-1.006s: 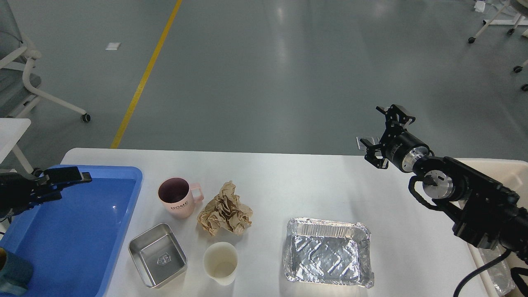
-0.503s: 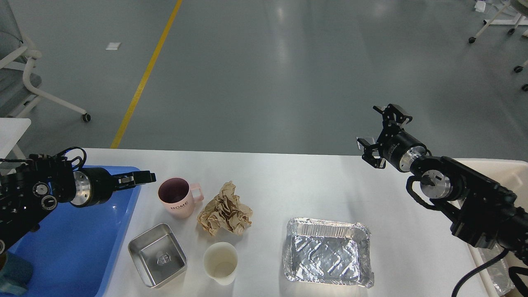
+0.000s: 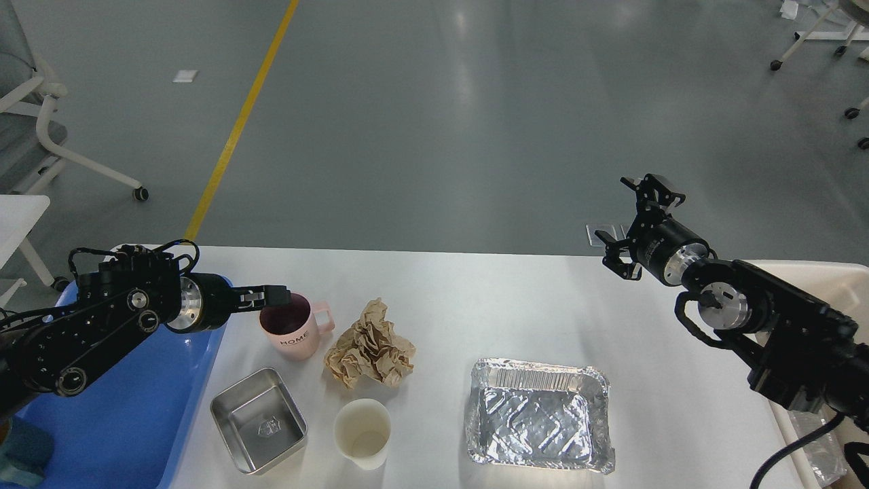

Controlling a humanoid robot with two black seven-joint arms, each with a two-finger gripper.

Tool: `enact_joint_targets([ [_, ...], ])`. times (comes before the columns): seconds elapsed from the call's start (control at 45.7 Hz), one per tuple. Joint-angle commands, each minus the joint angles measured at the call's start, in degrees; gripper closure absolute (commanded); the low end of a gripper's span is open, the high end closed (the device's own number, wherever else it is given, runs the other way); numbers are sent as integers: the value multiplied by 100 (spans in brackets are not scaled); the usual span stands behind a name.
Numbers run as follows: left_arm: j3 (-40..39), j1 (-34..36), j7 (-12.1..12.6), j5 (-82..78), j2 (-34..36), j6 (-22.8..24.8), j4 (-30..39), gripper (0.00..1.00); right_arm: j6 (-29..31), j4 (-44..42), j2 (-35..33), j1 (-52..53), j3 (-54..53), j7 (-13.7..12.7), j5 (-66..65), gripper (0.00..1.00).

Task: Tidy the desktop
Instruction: 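Reach the left gripper toward the pink mug's rim, then grasp the pink mug with the left gripper and lift it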

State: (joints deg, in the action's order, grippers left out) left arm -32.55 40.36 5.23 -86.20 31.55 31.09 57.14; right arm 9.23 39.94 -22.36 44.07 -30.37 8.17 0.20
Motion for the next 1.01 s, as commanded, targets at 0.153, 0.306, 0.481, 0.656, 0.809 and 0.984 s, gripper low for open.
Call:
enact_joint_targets([
  [0.153, 425, -2, -110, -195, 10, -15, -27, 27, 0, 5, -5, -4, 5, 0, -3, 0],
  [0.306, 425, 7, -277, -274, -17, -42, -168, 30, 0, 5, -5, -12, 5, 0, -3, 0],
  [0.481, 434, 86, -312, -274, -17, 29, -308, 60, 0, 5, -49, -12, -4, 0, -3, 0],
  [0.656, 522, 104, -452, -274, -26, 20, -493, 79, 9, 49, -75, -56, -4, 9, -3, 0],
  [0.809, 539, 104, -584, -274, -26, 20, -537, 86, 9, 84, -110, -56, 5, 9, -38, 0],
  [0.984, 539, 95, -734, -274, -26, 20, -634, 95, 9, 93, -137, -56, -4, 9, -38, 0],
])
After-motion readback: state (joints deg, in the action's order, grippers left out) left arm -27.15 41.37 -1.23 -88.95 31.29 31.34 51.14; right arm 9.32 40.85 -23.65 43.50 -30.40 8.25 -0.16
